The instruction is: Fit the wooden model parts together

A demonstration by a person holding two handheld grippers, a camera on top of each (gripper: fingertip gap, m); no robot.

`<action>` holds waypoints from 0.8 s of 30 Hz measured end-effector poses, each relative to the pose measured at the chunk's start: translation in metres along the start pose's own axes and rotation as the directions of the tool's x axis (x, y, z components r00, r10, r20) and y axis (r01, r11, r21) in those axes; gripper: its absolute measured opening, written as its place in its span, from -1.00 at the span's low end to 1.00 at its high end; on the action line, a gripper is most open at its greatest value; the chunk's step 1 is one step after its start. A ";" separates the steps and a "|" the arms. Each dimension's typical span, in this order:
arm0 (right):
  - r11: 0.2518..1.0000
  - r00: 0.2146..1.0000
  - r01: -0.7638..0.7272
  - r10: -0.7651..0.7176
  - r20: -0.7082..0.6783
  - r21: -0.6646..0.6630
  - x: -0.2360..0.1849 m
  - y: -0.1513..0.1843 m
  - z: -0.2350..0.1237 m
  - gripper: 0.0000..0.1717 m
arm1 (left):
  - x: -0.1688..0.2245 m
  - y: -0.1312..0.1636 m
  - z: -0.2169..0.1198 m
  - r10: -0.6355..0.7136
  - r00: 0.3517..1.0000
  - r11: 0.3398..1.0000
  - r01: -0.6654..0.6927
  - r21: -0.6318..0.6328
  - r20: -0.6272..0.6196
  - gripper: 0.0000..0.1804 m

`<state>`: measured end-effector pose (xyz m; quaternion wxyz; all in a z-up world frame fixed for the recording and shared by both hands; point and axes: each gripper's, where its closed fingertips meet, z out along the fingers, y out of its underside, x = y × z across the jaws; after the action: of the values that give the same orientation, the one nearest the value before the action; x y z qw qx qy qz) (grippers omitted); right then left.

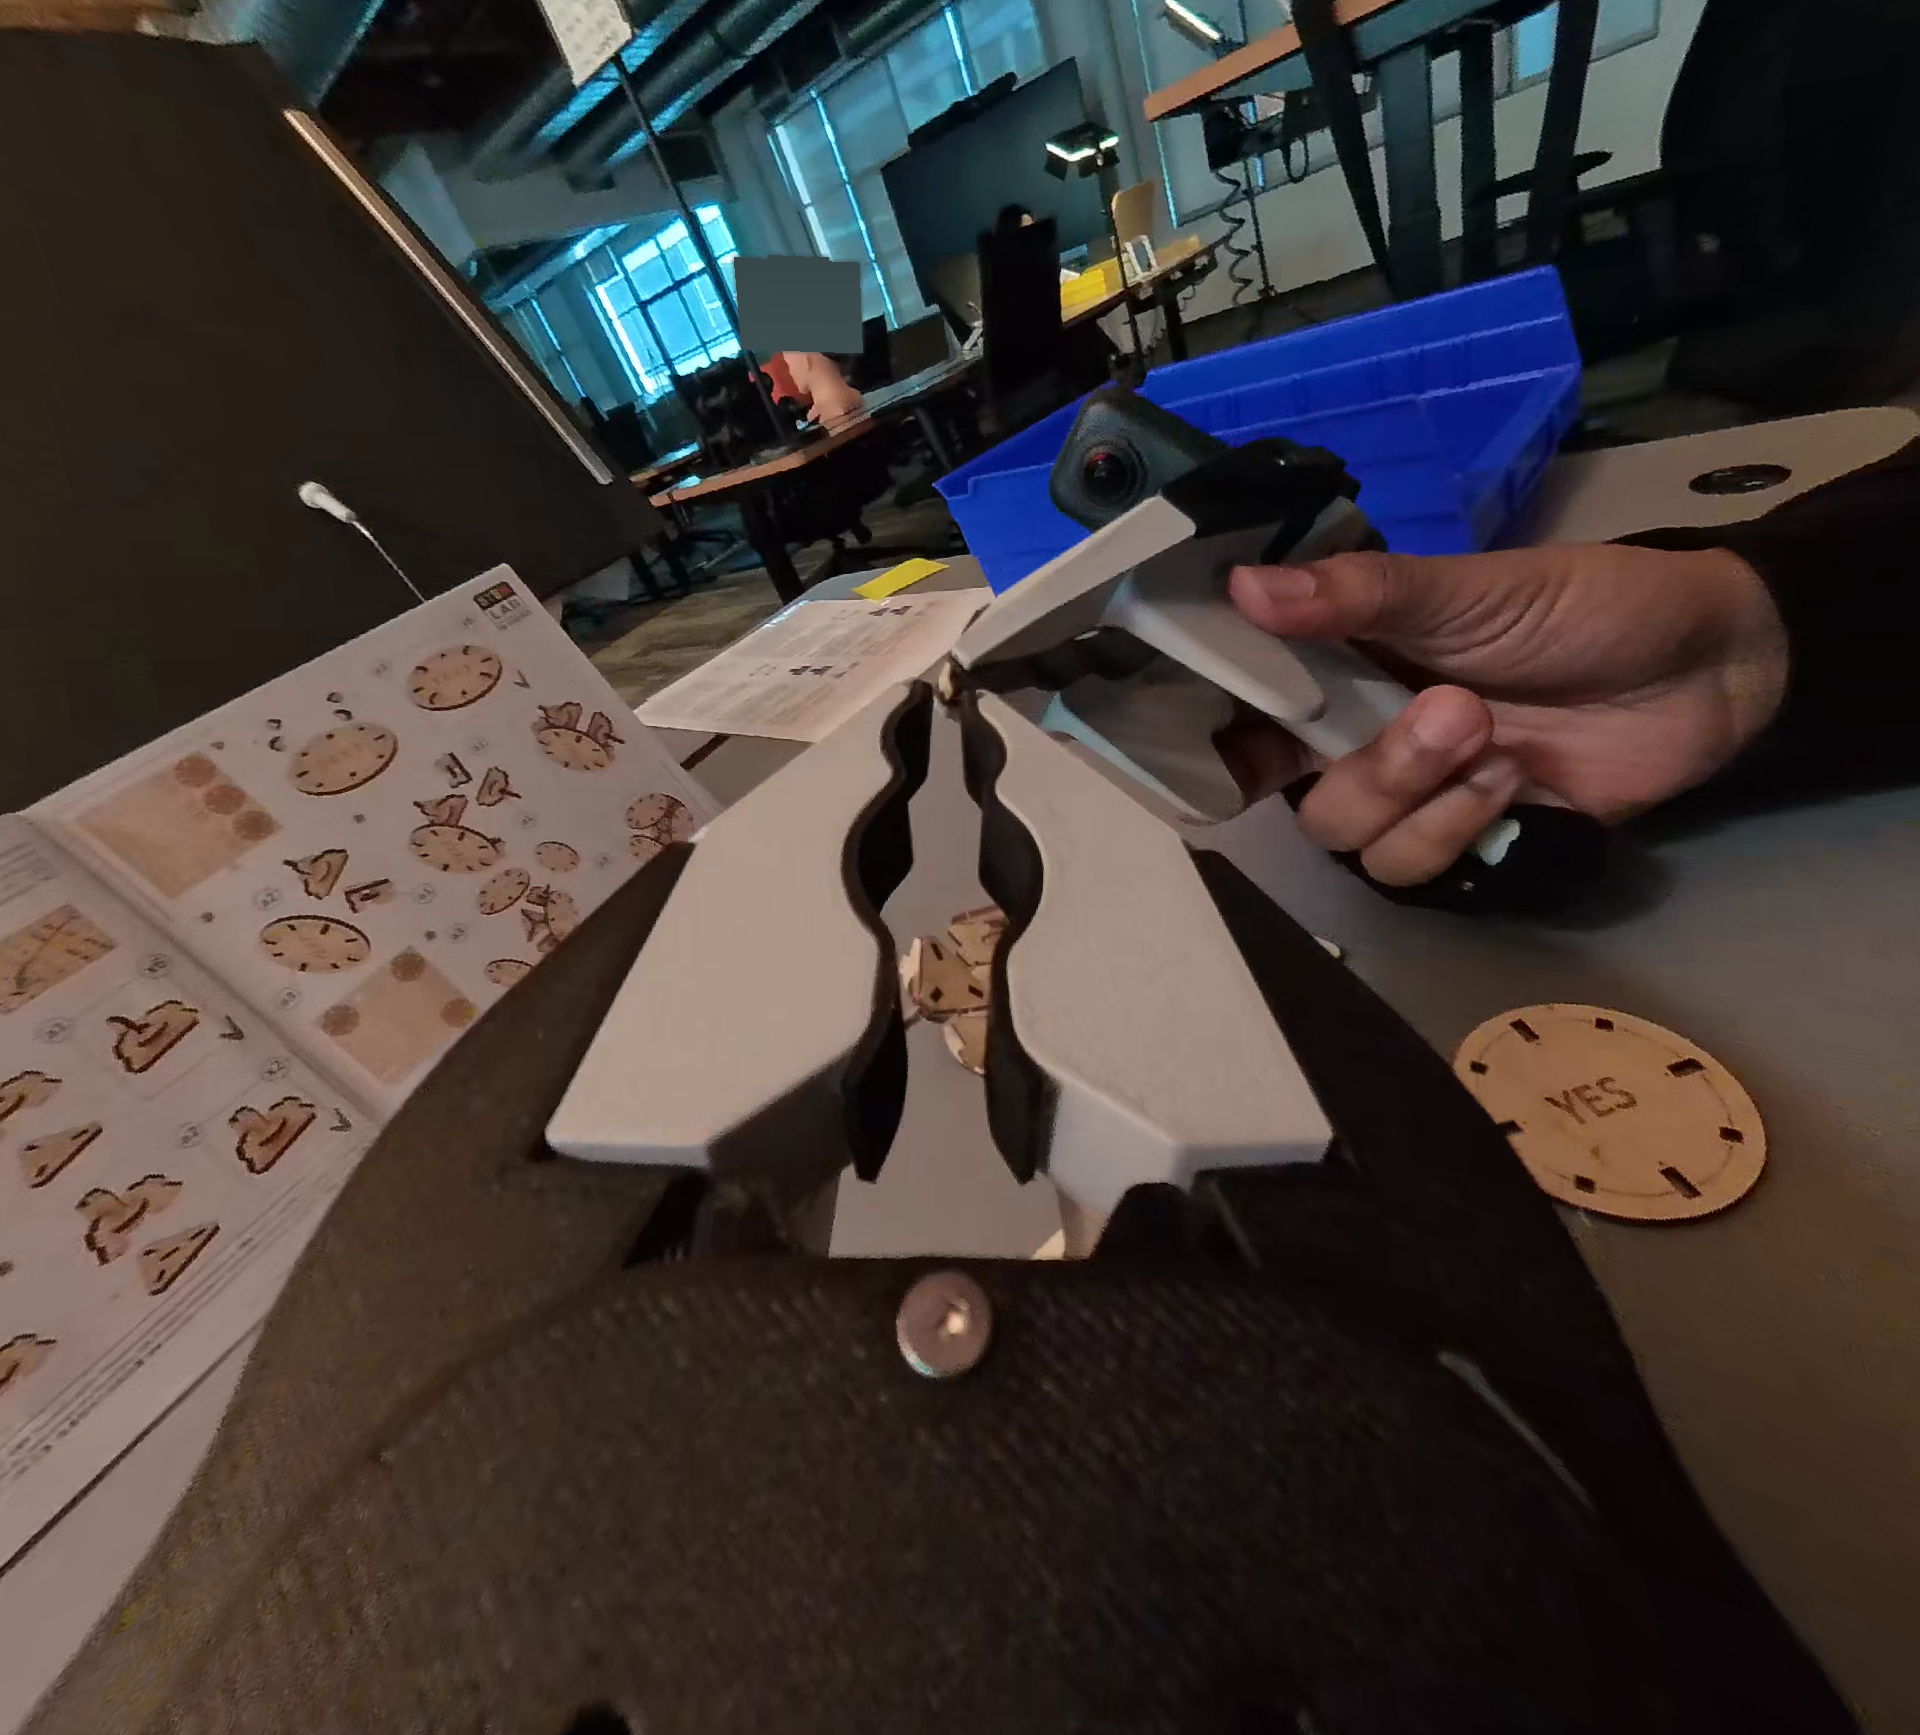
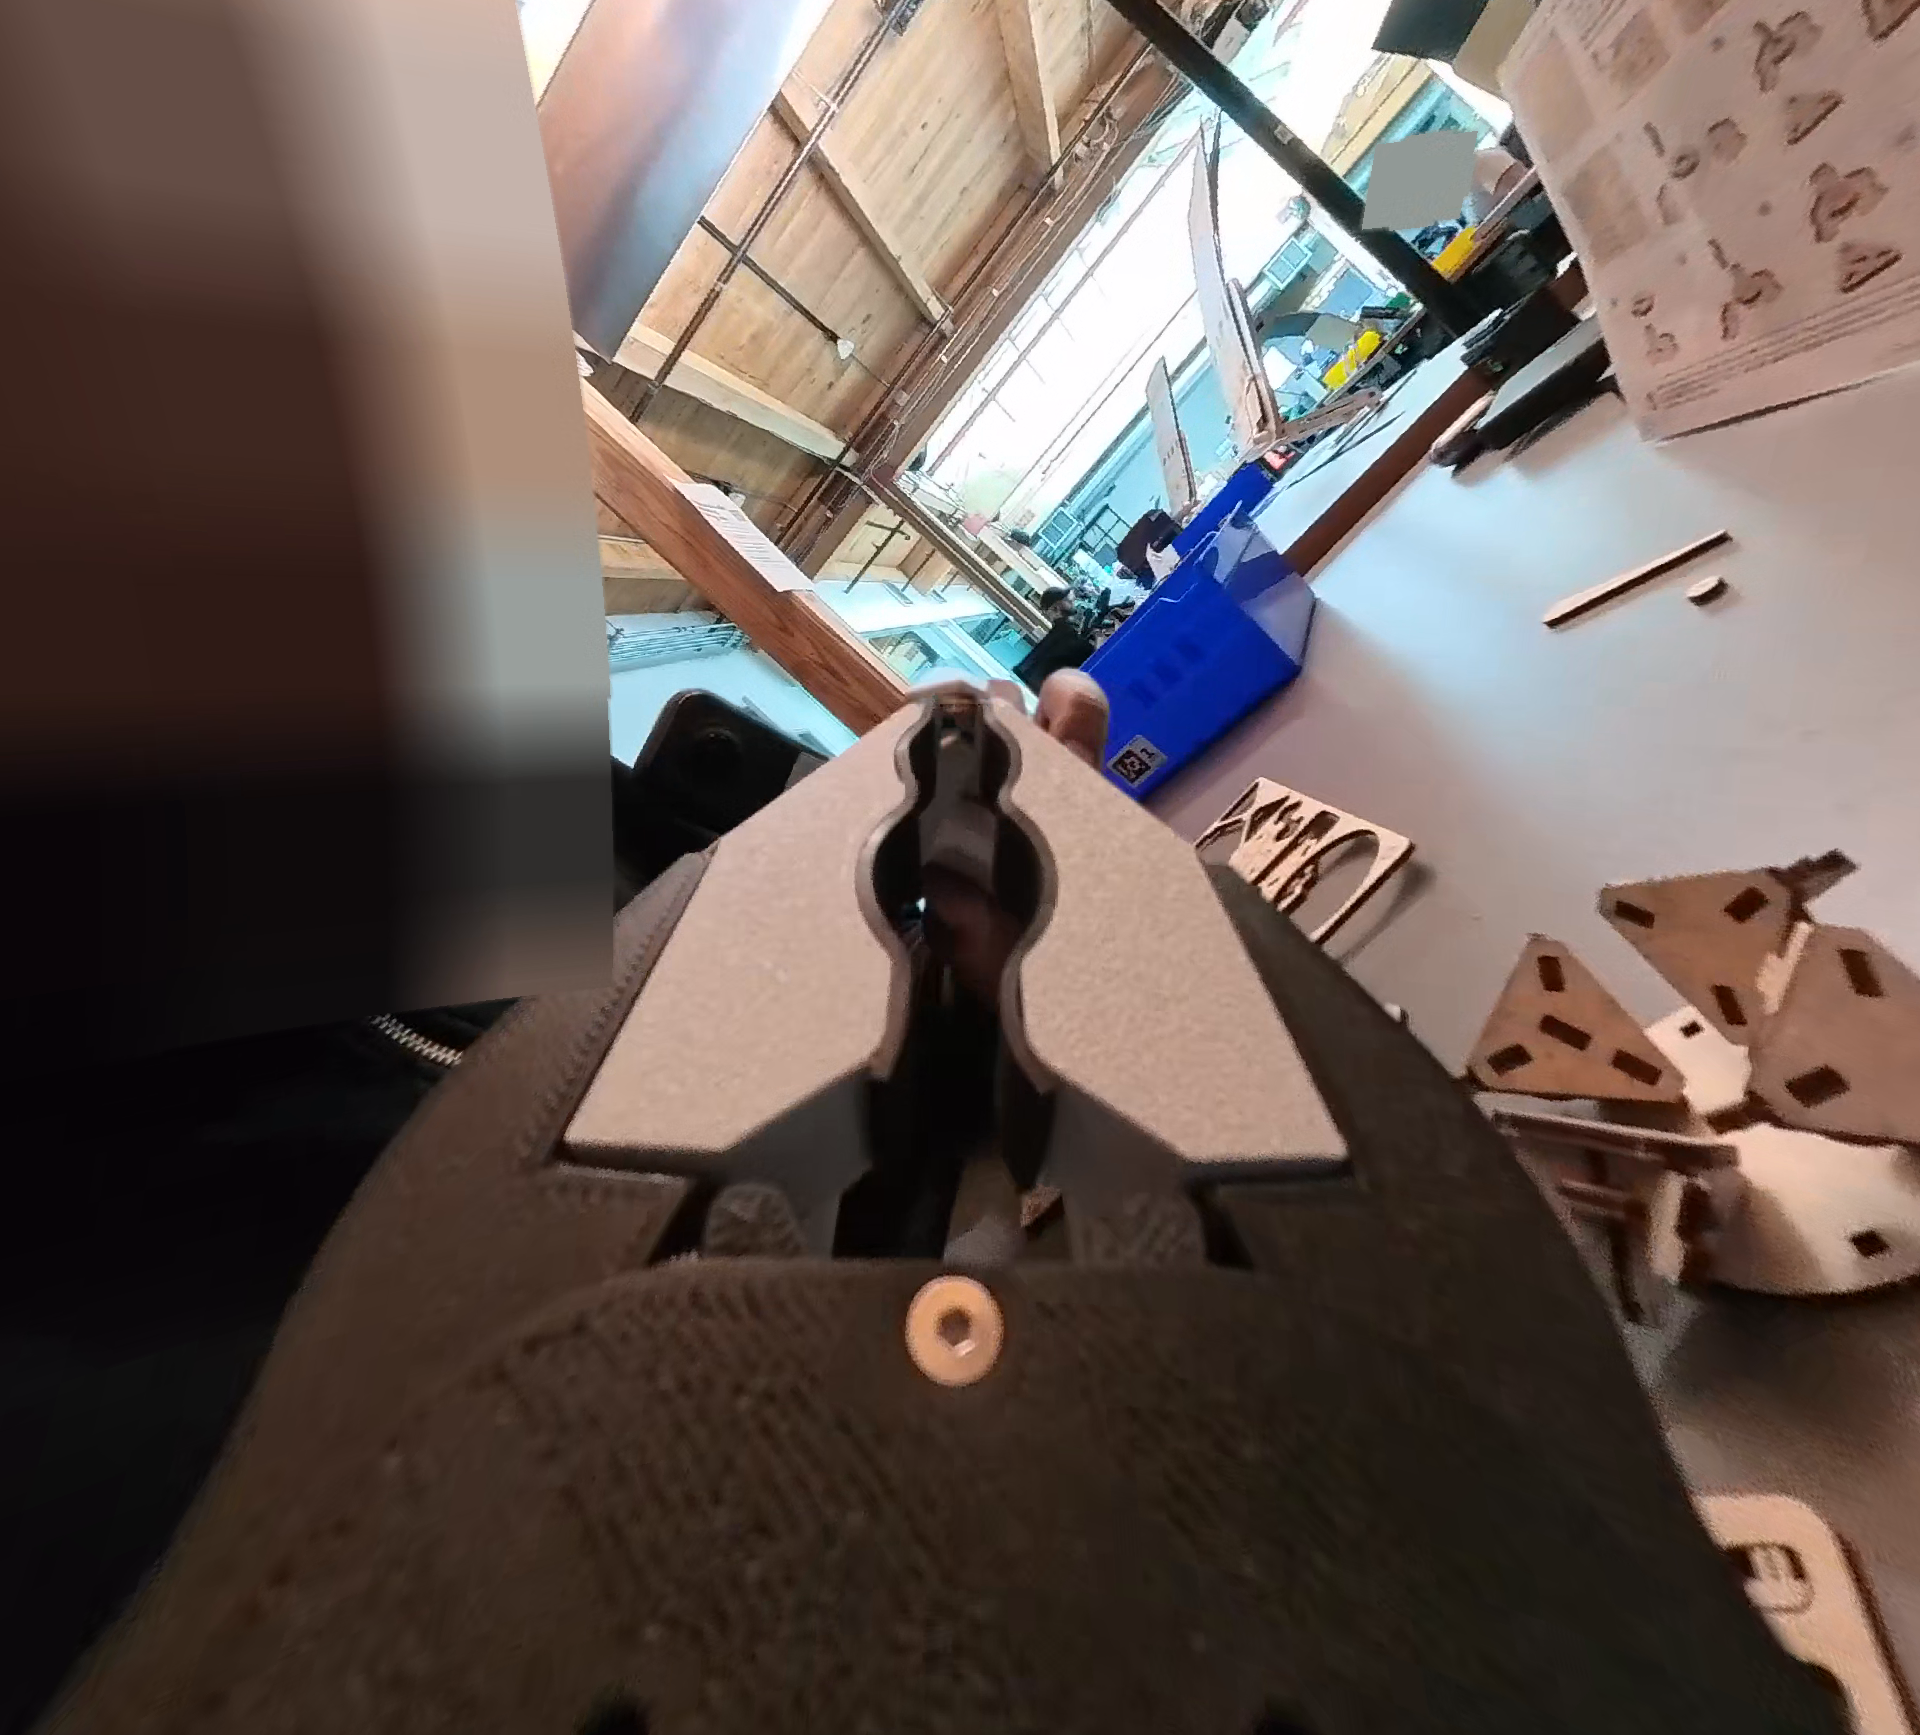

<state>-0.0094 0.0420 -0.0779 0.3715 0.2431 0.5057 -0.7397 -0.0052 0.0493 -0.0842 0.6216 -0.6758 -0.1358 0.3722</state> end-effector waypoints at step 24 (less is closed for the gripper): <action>0.992 0.992 -0.124 0.124 0.030 0.005 0.008 -0.005 -0.011 -0.92 | 0.001 0.006 0.001 -0.072 0.995 0.997 0.070 -0.021 -0.065 -0.99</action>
<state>-0.0181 0.0508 -0.0849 0.4234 0.2645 0.4816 -0.7203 -0.0067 0.0498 -0.0905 0.6324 -0.6881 -0.1425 0.3261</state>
